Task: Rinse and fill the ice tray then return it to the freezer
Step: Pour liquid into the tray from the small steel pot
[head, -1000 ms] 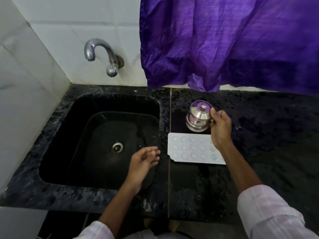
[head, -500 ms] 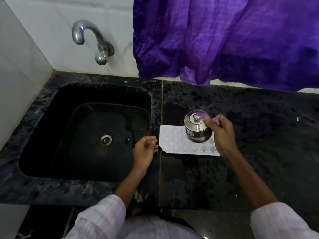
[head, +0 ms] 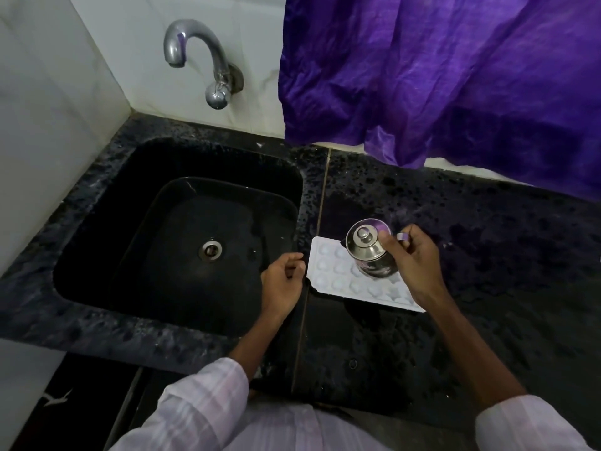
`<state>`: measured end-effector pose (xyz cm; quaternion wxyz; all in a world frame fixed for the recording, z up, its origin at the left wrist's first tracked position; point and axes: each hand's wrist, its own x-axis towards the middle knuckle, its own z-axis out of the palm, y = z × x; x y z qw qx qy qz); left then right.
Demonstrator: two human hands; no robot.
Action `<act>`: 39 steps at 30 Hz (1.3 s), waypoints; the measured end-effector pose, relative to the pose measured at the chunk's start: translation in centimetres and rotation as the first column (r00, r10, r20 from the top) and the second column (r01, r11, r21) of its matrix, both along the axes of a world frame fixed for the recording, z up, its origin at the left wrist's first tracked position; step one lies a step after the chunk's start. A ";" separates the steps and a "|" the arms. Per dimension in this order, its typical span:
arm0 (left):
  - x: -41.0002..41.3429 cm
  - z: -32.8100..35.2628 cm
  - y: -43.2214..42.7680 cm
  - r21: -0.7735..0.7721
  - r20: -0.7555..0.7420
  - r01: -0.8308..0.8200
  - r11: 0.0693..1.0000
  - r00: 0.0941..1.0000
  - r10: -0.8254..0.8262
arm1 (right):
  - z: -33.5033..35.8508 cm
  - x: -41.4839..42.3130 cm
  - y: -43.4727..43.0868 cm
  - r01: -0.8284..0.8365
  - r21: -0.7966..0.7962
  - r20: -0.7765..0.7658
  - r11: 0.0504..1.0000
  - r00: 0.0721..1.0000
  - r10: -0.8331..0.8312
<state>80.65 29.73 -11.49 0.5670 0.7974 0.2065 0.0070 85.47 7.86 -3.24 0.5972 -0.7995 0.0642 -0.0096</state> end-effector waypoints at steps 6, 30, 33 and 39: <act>0.2 -0.2 0.0 -0.006 -0.022 0.042 0.999 0.999 -0.042 | 0.1 0.4 0.2 0.012 -0.034 0.006 0.999 1.000 -0.012; 0.9 -1.2 0.7 -0.011 -0.046 0.083 0.996 0.995 -0.083 | 0.1 1.7 1.5 -0.059 -0.202 0.034 0.978 0.997 0.067; 1.0 -1.2 0.7 -0.017 -0.053 0.083 0.996 0.995 -0.084 | 0.2 1.8 1.6 -0.064 -0.215 0.036 0.975 0.997 0.073; 1.0 -1.4 0.8 -0.015 -0.057 0.091 0.996 0.994 -0.091 | 0.3 1.9 1.9 -0.064 -0.236 0.038 0.970 0.996 0.075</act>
